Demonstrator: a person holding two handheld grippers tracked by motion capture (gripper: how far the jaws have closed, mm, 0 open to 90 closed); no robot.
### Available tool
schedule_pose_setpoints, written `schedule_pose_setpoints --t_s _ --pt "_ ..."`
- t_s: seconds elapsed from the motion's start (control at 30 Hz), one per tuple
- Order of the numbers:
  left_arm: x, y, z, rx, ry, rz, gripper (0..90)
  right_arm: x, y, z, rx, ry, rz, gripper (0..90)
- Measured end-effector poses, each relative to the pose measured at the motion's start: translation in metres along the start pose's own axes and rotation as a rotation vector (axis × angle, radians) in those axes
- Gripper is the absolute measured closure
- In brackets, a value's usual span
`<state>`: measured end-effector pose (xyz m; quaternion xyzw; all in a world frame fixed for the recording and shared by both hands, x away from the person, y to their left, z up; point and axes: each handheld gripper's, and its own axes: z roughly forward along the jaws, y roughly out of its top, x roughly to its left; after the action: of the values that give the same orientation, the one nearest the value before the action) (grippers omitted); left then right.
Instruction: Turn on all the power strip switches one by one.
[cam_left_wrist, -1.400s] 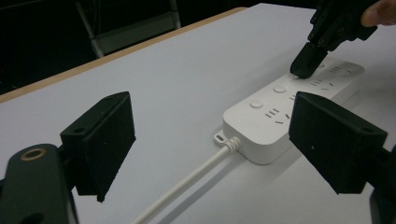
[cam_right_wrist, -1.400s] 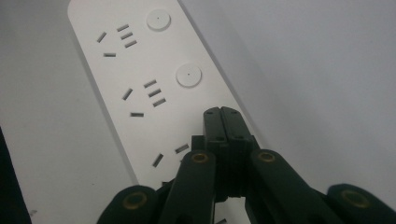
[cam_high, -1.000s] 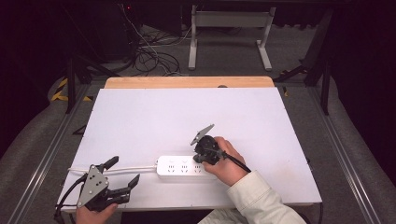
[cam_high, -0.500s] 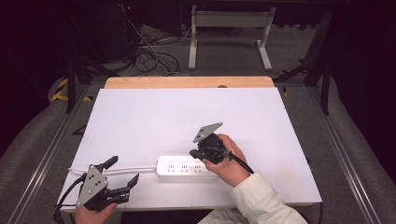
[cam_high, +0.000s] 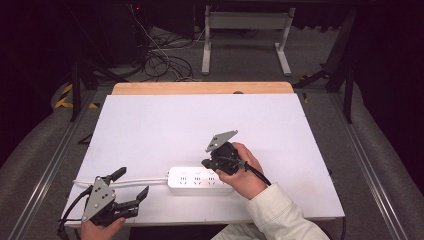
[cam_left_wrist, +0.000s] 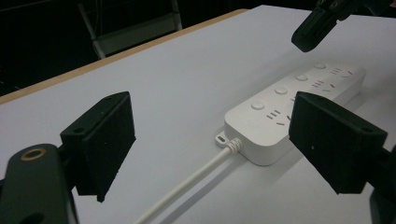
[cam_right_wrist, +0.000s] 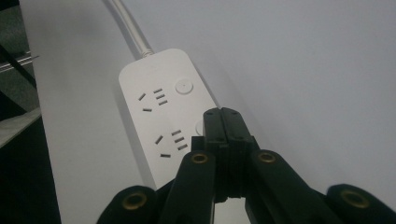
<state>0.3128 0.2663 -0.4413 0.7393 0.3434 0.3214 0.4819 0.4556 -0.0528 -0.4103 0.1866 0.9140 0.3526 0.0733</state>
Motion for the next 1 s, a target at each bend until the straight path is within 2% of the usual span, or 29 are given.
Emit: schedule_pose_setpoints --t_s 0.17,0.5,0.77,1.0 --pt "0.0 0.0 0.0 0.001 -0.001 0.003 14.7 0.002 0.002 0.01 0.003 0.021 -0.02 90.0" --pt "0.0 0.0 0.0 -0.003 -0.001 -0.004 14.7 0.003 0.003 0.034 0.048 0.049 -0.016 90.0" --pt "0.0 0.0 0.0 0.001 0.001 0.006 14.8 0.001 0.003 0.041 0.069 0.051 -0.013 90.0" --pt "0.0 0.0 0.0 -0.002 0.0 -0.004 14.8 0.001 0.003 0.045 0.078 0.051 -0.014 90.0"
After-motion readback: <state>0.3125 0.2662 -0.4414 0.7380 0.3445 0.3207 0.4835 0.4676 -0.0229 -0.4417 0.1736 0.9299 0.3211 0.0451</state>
